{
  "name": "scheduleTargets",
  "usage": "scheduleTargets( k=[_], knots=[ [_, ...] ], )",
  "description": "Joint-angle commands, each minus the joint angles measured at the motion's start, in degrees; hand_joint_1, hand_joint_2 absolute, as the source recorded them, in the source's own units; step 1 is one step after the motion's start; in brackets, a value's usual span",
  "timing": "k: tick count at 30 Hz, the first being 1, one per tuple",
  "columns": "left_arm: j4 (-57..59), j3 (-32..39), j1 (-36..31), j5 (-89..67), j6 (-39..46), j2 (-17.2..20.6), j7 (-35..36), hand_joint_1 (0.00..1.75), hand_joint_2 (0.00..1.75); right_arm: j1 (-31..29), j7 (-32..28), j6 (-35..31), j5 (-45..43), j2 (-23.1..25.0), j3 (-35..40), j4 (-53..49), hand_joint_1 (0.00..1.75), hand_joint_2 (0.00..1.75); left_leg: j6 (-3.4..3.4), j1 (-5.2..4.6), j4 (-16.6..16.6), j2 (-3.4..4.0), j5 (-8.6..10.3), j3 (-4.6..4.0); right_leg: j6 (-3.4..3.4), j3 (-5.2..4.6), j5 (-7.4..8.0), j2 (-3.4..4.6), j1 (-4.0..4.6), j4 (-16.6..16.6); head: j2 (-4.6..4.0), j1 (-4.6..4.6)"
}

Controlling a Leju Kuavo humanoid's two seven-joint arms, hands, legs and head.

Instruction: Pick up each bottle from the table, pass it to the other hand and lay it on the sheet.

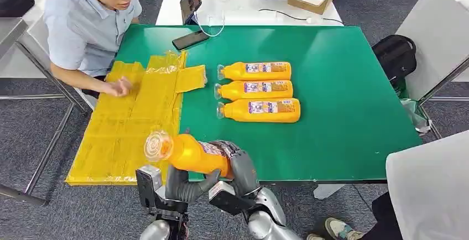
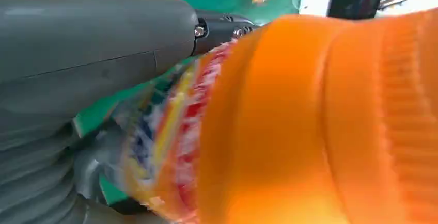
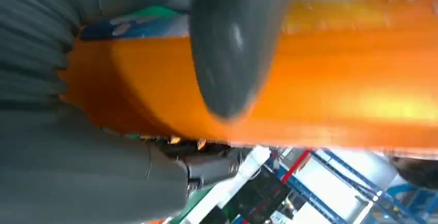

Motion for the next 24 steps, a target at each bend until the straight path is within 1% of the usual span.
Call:
scheduleTargets(
  k=[1,3,4,5,7,8,9,10,11,16,17,18,19,21,22,24],
  knots=[
    [-0.93,-0.69,-3.33,8.44,-4.63,0.83,7.26,0.0,1.75,-4.92,0.46,0.86,0.58,-0.63,8.65,7.43,1.75,1.75,-0.11,0.12,0.06,0.12,-0.07,0.11,-0.16,0.12,-0.02,0.05,0.13,-0.01,0.0,-0.02],
    [-0.55,-0.17,-3.65,9.77,-3.76,0.27,6.91,0.0,1.75,-5.87,1.41,1.62,0.5,-0.29,9.41,9.03,1.75,1.75,-0.1,0.09,0.01,0.05,-0.02,0.09,-0.14,0.11,0.0,-0.02,0.11,-0.05,0.0,-0.02],
    [-0.69,-0.18,-3.61,10.65,-4.38,0.28,7.4,0.14,1.75,-6.13,1.66,1.76,0.3,-0.16,9.42,9.57,1.75,1.75,-0.12,0.11,0.03,0.02,-0.03,0.08,-0.17,0.12,-0.02,-0.06,0.13,-0.03,0.0,-0.02],
    [-1.06,-0.57,-3.63,12.49,-6.22,0.76,8.64,1.62,1.75,-6.84,2.13,1.71,0.08,0.01,9.58,11.1,1.75,1.75,-0.11,0.09,0.01,-0.02,-0.01,0.09,-0.16,0.12,-0.02,-0.1,0.11,-0.03,0.0,0.0],
    [-1.21,-0.93,-3.51,12.39,-6.48,1.04,8.52,1.75,1.75,-7.38,1.89,1.02,0.04,0.13,9.45,12.19,1.75,1.75,-0.09,0.1,0.0,0.05,-0.01,0.12,-0.17,0.13,-0.02,-0.03,0.12,-0.04,0.0,-0.02],
    [-1.09,-0.91,-3.45,12.95,-6.95,1.07,8.78,1.75,1.75,-7.6,1.55,1.12,-0.46,0.4,9.21,12.84,1.43,1.75,-0.12,0.13,0.05,0.06,-0.05,0.13,-0.21,0.14,-0.05,-0.03,0.15,-0.01,0.0,-0.02],
    [-1.02,-0.84,-3.47,13.2,-7.09,1.07,8.93,1.75,1.75,-7.64,1.47,1.16,-0.63,0.48,9.13,12.97,1.43,1.75,-0.06,0.08,0.0,0.02,-0.01,0.12,-0.13,0.14,-0.03,-0.05,0.1,-0.05,0.0,-0.02],
    [-0.67,-0.42,-3.43,14.11,-7.3,0.97,9.49,1.75,1.75,-7.63,1.47,1.05,-0.68,0.69,9.18,12.93,0.44,1.75,-0.04,0.06,0.0,0.0,0.01,0.07,-0.1,0.09,-0.01,-0.07,0.08,-0.04,0.0,0.0],
    [-0.47,0.12,-3.36,15.04,-7.29,0.84,10.01,1.75,1.75,-7.28,1.34,0.41,-1.05,0.97,8.84,12.49,0.0,1.75,-0.07,0.09,0.0,-0.02,-0.01,0.11,-0.13,0.13,-0.04,-0.1,0.1,-0.04,0.0,-0.02],
    [-0.28,0.56,-3.42,15.54,-7.16,0.87,10.18,1.75,1.75,-6.76,1.26,0.55,-1.55,1.15,8.95,11.67,0.0,1.75,-0.03,0.05,0.0,0.05,0.0,0.05,-0.09,0.06,0.0,0.0,0.07,-0.03,0.0,-0.02],
    [-0.32,1.14,-3.3,16.5,-7.01,0.71,10.42,1.75,1.75,-6.52,0.92,0.16,-1.56,0.95,9.11,11.07,0.0,0.0,-0.06,0.08,0.0,0.04,-0.02,0.12,-0.14,0.12,-0.03,-0.04,0.09,-0.03,0.0,-0.02],
    [-0.38,1.73,-3.31,17.24,-6.96,0.76,10.52,1.75,1.75,-6.27,0.67,-1.88,-0.71,0.97,9.01,10.84,0.0,0.0,-0.03,0.04,0.0,-0.01,0.02,0.05,-0.08,0.06,-0.02,-0.07,0.05,-0.02,0.0,-0.02],
    [-0.85,3.2,-3.04,16.91,-4.9,0.6,8.94,1.75,1.75,-5.92,0.42,-2.5,-1.17,0.91,8.94,10.57,0.0,0.0,-0.07,0.09,0.01,-0.06,0.0,0.09,-0.14,0.13,-0.04,-0.14,0.11,-0.03,0.0,-0.02],
    [-2.51,5.64,-2.32,17.0,-2.4,0.78,7.73,1.75,1.75,-4.49,-1.32,-6.08,-1.76,0.47,7.85,8.79,0.0,0.0,-0.03,0.03,0.0,0.02,0.02,0.04,-0.08,0.03,-0.01,-0.04,0.04,-0.01,0.0,0.0],
    [-4.05,8.28,-1.26,15.23,1.89,-0.33,4.98,1.75,1.75,-3.34,-2.39,-7.65,-2.8,-0.02,7.12,7.06,0.0,0.0,-0.06,0.09,0.03,0.02,-0.02,0.06,-0.13,0.09,-0.03,-0.05,0.1,-0.01,0.0,0.0],
    [-4.36,10.12,-1.42,7.15,12.03,-0.79,2.7,1.75,1.75,-1.22,-3.73,-10.68,-3.47,-0.88,5.93,3.69,0.0,0.0,-0.06,0.08,0.0,-0.01,-0.02,0.07,-0.13,0.1,-0.05,-0.08,0.1,-0.03,0.0,-0.02]
  ],
)
